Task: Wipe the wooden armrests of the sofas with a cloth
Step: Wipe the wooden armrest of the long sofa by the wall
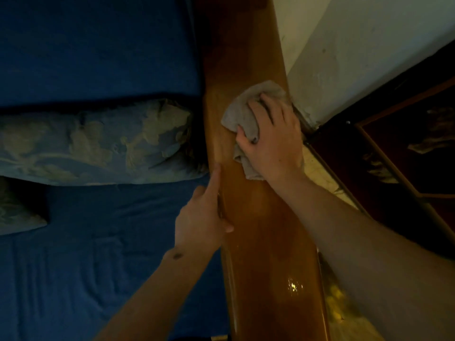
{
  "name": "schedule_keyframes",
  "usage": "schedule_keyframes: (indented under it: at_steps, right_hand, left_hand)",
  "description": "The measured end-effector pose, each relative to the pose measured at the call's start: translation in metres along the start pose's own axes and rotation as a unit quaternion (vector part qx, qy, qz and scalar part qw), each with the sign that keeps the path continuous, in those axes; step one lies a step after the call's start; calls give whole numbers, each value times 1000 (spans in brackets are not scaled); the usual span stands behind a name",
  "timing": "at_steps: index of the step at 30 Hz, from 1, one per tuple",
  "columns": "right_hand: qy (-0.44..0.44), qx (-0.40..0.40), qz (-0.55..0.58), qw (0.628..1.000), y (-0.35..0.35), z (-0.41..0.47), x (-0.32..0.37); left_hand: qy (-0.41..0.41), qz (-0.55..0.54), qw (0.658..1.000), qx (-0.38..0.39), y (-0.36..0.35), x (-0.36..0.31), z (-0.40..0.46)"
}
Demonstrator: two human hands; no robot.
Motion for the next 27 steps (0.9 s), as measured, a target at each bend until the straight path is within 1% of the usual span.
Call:
schedule_keyframes:
  at_steps: [5, 8, 11, 14, 16, 18, 20, 22, 24, 27]
  right_hand:
    - [66, 53, -9, 996, -20, 80, 13]
    - [69, 70, -12, 995, -29, 109, 18]
    - [78, 76, -16, 994, -33, 114, 19]
    - [74, 74, -14, 994, -27, 102, 21]
    - [81, 78, -15, 994, -18, 66, 29]
    - [98, 85, -6, 992, -9, 11, 37]
    - [112, 78, 5, 991, 6, -59, 36]
    - [109, 58, 29, 992, 24, -120, 33]
    - [82, 55, 27, 995, 41, -181, 30]
    - [14, 87, 20, 996, 66, -277, 29]
  left_hand:
    - [9, -12, 1000, 20, 0, 5, 5]
    - [8, -7, 1000, 22, -1, 5, 5]
    - [4, -6, 1000, 16, -3, 7, 8]
    - [-9, 0, 1000, -7, 0, 3, 11]
    - [-27, -10, 999, -22, 2, 8, 7]
    - [-48, -62, 996, -30, -4, 17, -3]
    - [-68, -123, 990, -14, -19, 27, -31]
    - [-70, -162, 984, 5, -39, 42, -62]
    - [-74, -183, 980, 31, -64, 57, -97]
    - [-70, -181, 979, 56, -94, 69, -147]
Point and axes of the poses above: each hand's wrist, its own z-axis towards the middle knuckle, its own y-axis out of the back of the hand, x = y × z, the point moved 4 cm from there along z, towards the middle knuckle, and after that the axes turned 1 degree about -x, right-handed, at the moved point
